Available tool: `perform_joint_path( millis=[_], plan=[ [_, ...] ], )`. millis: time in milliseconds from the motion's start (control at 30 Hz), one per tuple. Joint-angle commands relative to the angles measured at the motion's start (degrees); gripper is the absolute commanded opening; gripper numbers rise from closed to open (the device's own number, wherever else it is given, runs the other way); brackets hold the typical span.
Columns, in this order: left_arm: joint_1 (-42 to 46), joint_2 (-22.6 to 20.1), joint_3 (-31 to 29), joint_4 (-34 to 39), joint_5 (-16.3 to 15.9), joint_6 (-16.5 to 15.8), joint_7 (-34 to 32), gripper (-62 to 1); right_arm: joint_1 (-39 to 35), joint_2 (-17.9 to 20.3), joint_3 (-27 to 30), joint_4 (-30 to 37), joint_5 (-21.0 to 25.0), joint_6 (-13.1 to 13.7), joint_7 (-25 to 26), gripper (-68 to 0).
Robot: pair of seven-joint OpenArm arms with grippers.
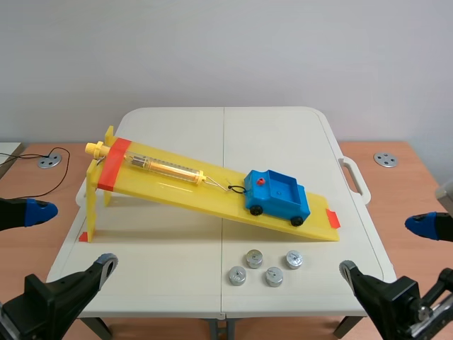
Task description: Place the four metal weights on the blue cart on the ramp.
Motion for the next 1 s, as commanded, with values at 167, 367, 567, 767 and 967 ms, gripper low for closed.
perform_joint_path(
  millis=[167,367,567,767,967],
  plan=[
    [0.9,-0.8,-0.8,4.4,-4.6,-1.0,-8.5,1.4,0.5,2.5,1.7,3.3,2.8,-1.7,7.0,-1.6],
    [0.9,-0.8,-0.8,4.4,-4.6,-1.0,-8.5,1.4,0.5,2.5,1.7,3.3,2.8,-1.7,7.0,-1.6],
    [0.9,-0.8,-0.8,4.4,-4.5,-1.0,-8.5,1.4,0.7,2.5,1.7,3.3,2.7,-1.7,7.0,-1.6],
    [0.9,-0.8,-0.8,4.4,-4.4,-1.0,-8.5,1.4,0.7,2.5,1.7,3.3,2.7,-1.7,7.0,-1.6],
    [0.9,-0.8,-0.8,4.4,-4.4,-1.0,-7.4,1.4,0.7,2.5,1.7,3.3,1.8,-1.7,6.9,-1.6]
  ],
)
